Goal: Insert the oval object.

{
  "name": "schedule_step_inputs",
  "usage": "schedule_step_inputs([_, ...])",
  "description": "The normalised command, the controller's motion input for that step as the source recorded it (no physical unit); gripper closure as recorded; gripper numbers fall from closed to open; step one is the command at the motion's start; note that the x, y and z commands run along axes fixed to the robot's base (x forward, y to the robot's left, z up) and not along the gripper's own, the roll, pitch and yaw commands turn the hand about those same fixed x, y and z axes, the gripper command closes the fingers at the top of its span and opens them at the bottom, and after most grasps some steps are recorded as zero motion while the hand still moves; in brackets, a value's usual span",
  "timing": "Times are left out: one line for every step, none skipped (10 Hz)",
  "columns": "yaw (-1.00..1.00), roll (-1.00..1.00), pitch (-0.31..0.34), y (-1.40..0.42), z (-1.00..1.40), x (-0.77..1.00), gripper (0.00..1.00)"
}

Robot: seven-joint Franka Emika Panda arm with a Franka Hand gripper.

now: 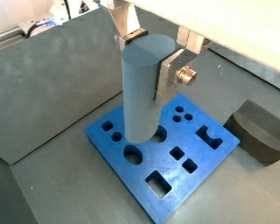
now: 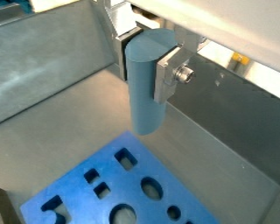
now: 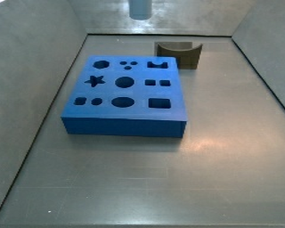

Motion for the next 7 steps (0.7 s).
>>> schedule_step_inputs([-0.71, 0.00, -0.006, 0.16, -0.85, -0.43, 1.00])
schedule_step_inputs([-0.61, 0.00, -0.041, 0.14, -0.89, -0.56, 1.00])
schedule_step_inputs([-0.61, 0.00, -0.040, 0.16, -0.87, -0.56, 1.00])
schedule_step_inputs([-0.65, 0.00, -0.030, 0.23, -0.79, -0.53, 1.00])
schedule_step_inputs([-0.70, 0.00, -0.014, 0.22, -0.80, -0.46, 1.00])
schedule_step_inputs([-0.96, 0.19, 0.006, 0.00, -0.45, -0.05, 1.00])
schedule_step_inputs([-0.91, 0.07, 0.013, -0.23, 0.00, 0.00, 1.00])
